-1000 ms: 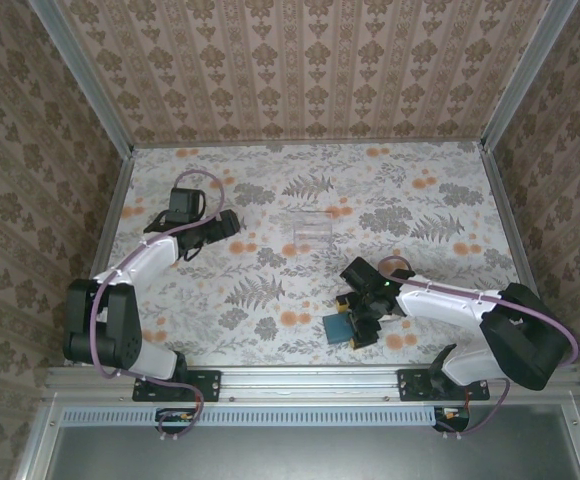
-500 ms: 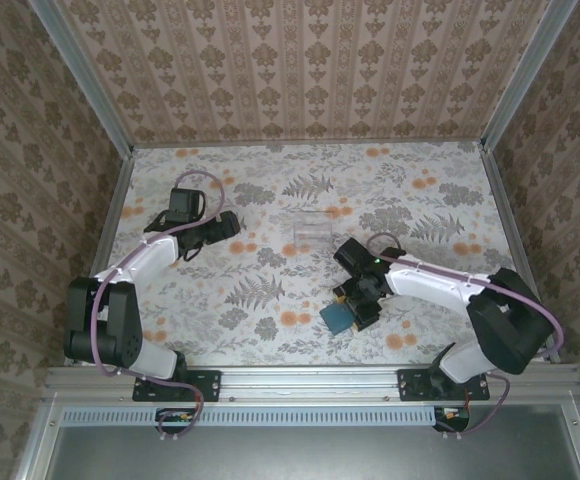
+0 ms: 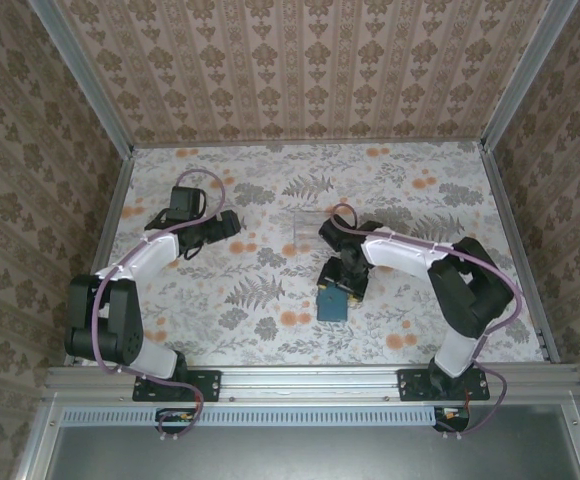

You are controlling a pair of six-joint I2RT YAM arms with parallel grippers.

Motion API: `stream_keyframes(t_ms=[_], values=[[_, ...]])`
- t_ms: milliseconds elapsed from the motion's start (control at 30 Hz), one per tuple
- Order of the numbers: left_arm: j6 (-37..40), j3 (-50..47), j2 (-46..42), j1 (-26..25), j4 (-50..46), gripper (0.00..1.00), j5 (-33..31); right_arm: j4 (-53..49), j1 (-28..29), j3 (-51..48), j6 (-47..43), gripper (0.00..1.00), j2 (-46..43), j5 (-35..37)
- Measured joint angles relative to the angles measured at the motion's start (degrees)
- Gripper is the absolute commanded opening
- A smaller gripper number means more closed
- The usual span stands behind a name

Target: Take the credit cards out of the card holder

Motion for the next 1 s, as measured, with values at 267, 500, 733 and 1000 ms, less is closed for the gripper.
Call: stream_keyframes(t_ms=[267, 500, 733, 1000], values=[[-0.1, 1.1, 0.0, -2.2, -2.7, 0.98, -0.1, -0.2, 0.0, 9.5, -9.2, 0.67, 5.6, -0.2], [-2.4, 2.7, 0.1, -9.2, -7.1, 0.91, 0.7, -3.7, -1.1, 13.5, -23.5, 0.68, 5.8, -2.0], [-9.5, 2.2, 1.5, -18.6, -8.1, 0.70, 6.5, -9.3, -2.5, 13.4, -35.0, 0.63, 5.6, -2.8], [-18.9, 2.1, 8.3, -31.1, -3.8, 0.67, 13.9, -6.1, -9.4, 3.7, -36.7, 0.55, 1.1, -10.6]])
